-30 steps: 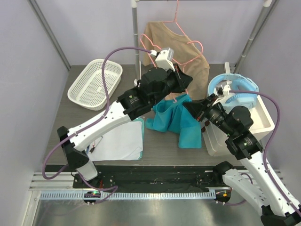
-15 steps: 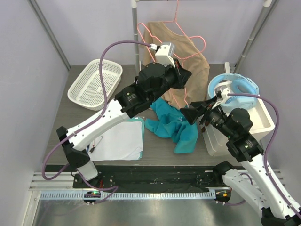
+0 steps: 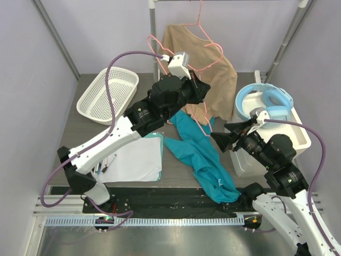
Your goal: Remove the t-shirt from the hanger
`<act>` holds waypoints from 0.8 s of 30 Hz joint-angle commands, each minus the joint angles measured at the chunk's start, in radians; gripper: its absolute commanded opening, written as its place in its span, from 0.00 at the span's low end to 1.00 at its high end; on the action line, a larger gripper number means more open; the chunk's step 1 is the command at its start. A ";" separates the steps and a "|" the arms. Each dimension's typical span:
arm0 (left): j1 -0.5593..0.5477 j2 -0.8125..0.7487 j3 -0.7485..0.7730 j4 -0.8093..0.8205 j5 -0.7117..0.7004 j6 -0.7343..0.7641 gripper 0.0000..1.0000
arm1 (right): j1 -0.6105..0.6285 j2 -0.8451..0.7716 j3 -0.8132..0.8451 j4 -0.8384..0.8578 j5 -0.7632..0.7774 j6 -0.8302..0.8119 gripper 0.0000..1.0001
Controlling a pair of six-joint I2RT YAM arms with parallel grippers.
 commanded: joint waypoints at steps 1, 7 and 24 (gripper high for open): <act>0.044 -0.085 -0.096 0.093 0.038 -0.170 0.00 | -0.001 -0.011 0.038 -0.008 -0.074 -0.013 0.80; 0.112 -0.101 -0.214 0.250 0.264 -0.372 0.00 | -0.002 0.016 0.093 -0.016 -0.177 0.044 0.72; 0.089 -0.035 -0.199 0.314 0.309 -0.432 0.00 | -0.002 0.194 0.192 -0.050 -0.195 0.058 0.52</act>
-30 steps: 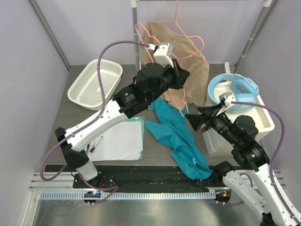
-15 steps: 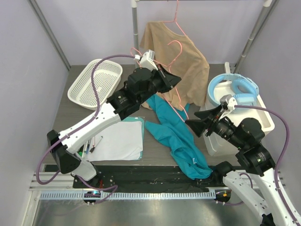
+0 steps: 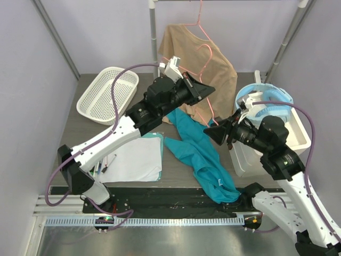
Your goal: Remove the t-shirt from the hanger
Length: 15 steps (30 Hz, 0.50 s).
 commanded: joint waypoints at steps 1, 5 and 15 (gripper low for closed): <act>-0.010 0.001 0.019 0.066 0.017 -0.020 0.00 | -0.002 0.004 0.029 0.008 0.015 0.009 0.50; -0.010 0.002 0.015 0.066 0.003 -0.011 0.00 | -0.002 -0.007 0.012 0.042 0.031 0.032 0.43; -0.015 -0.016 0.025 0.062 0.030 0.116 0.23 | -0.002 0.062 0.016 0.122 0.126 0.151 0.01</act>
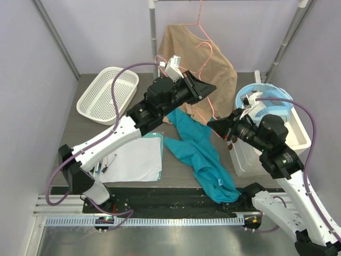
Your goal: Remove the t-shirt from the hanger
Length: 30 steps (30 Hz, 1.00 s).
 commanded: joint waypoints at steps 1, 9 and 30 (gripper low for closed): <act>-0.005 -0.036 0.032 0.003 0.036 0.131 0.45 | 0.004 0.044 0.037 0.111 0.038 0.096 0.01; -0.007 -0.404 -0.242 -0.170 -0.134 0.317 0.77 | 0.001 0.136 0.198 -0.007 0.171 0.006 0.01; 0.001 -1.043 -0.697 -0.468 -0.438 0.240 0.83 | 0.020 0.507 0.598 -0.057 0.321 -0.077 0.01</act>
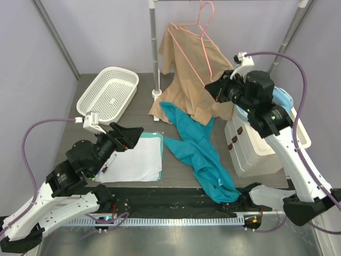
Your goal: Remove the t-shirt from the hanger
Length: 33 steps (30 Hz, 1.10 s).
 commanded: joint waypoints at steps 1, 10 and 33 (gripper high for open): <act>0.002 -0.018 0.001 -0.026 -0.052 0.003 0.83 | 0.031 0.102 0.164 0.023 0.100 -0.041 0.01; 0.002 0.025 0.028 -0.054 -0.013 0.025 0.83 | 0.131 0.333 0.414 -0.020 0.269 -0.070 0.01; 0.001 -0.063 -0.004 -0.103 -0.039 -0.014 0.85 | 0.238 0.647 0.684 -0.109 0.452 -0.050 0.01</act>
